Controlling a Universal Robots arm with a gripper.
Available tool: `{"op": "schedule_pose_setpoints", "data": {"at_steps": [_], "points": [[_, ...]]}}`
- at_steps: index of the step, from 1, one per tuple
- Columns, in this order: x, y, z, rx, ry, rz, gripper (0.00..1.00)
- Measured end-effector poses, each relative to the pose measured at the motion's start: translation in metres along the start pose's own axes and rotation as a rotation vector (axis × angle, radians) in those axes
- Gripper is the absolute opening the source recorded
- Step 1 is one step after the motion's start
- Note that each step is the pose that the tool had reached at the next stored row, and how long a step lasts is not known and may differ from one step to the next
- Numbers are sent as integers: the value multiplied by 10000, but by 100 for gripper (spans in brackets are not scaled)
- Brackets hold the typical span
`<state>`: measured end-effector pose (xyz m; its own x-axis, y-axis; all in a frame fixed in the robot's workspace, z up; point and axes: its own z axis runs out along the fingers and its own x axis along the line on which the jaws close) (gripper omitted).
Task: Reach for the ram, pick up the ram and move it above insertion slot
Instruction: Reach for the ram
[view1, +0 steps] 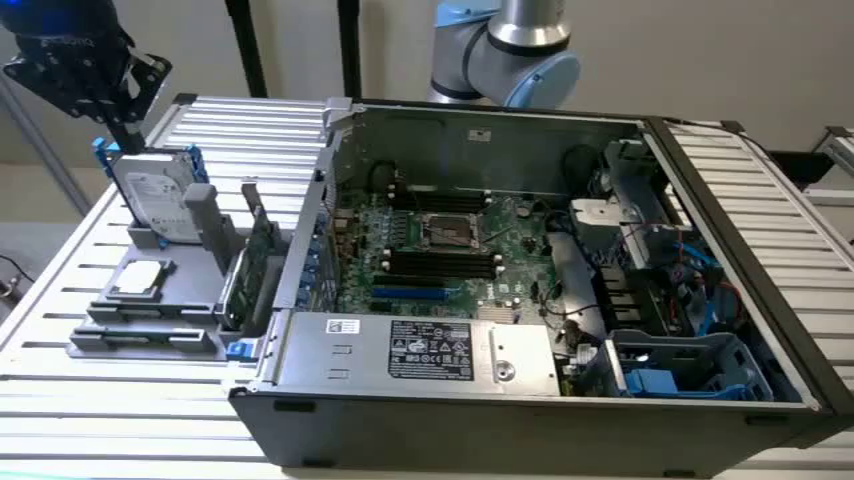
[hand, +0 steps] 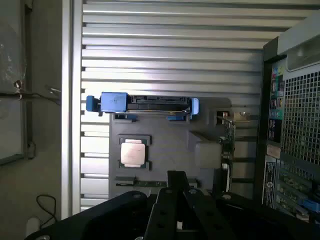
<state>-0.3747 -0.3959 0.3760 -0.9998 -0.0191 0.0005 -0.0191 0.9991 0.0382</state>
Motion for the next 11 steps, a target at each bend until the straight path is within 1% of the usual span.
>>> {"op": "schedule_pose_setpoints", "data": {"at_steps": [11], "points": [[0,0,0,0,0,0,11]]}}
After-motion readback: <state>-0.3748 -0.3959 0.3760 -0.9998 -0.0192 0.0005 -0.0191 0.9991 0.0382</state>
